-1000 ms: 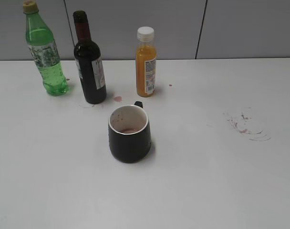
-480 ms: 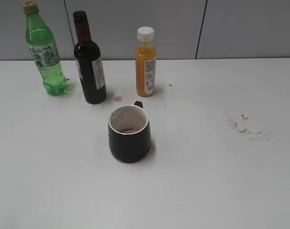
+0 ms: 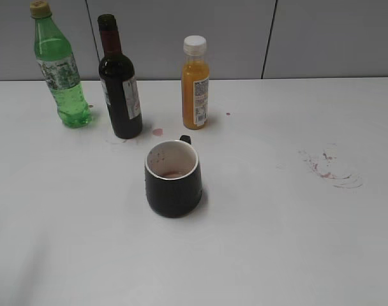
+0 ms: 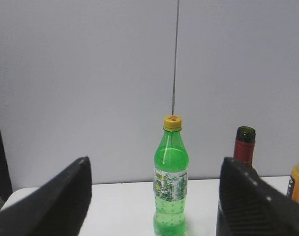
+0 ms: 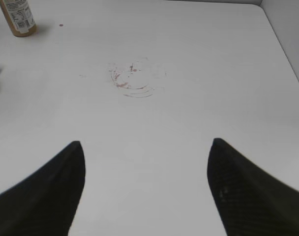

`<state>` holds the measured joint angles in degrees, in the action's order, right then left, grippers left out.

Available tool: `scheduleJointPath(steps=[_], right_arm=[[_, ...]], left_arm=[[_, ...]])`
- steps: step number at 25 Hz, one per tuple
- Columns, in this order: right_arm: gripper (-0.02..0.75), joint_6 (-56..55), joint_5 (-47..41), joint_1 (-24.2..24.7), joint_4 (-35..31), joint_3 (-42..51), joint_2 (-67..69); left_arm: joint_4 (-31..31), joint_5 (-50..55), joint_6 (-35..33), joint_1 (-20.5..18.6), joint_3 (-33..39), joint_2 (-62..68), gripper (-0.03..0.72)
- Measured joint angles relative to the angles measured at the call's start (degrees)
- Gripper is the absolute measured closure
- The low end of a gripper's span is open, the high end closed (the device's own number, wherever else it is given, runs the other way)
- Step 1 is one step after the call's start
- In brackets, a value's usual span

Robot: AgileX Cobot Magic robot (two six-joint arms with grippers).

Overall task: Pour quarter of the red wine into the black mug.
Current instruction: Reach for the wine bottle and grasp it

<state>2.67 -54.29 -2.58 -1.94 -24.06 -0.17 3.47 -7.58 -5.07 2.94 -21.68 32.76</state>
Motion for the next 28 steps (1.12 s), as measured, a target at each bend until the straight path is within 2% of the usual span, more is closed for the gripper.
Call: scheduleJointPath(steps=[5, 9, 19, 25, 28], right_arm=[[0.152, 0.0, 0.0, 0.0, 0.0, 0.0, 0.0], [0.152, 0.0, 0.0, 0.0, 0.0, 0.0, 0.0], [0.153, 0.0, 0.0, 0.0, 0.0, 0.0, 0.0], [0.153, 0.0, 0.0, 0.0, 0.0, 0.0, 0.0], [0.152, 0.0, 0.0, 0.0, 0.0, 0.0, 0.0]], left_arm=[[-7.22, -15.07, 10.52, 2.86, 0.11, 14.12, 0.091], [-8.62, -24.78, 12.62, 4.88, 0.11, 26.53, 0.095], [-10.5, -48.65, 12.97, 5.25, 0.17, 50.83, 0.095], [-13.13, -54.91, 10.61, 6.77, 0.32, 60.62, 0.096], [-10.22, -57.27, 6.68, 8.72, 0.32, 64.23, 0.096]])
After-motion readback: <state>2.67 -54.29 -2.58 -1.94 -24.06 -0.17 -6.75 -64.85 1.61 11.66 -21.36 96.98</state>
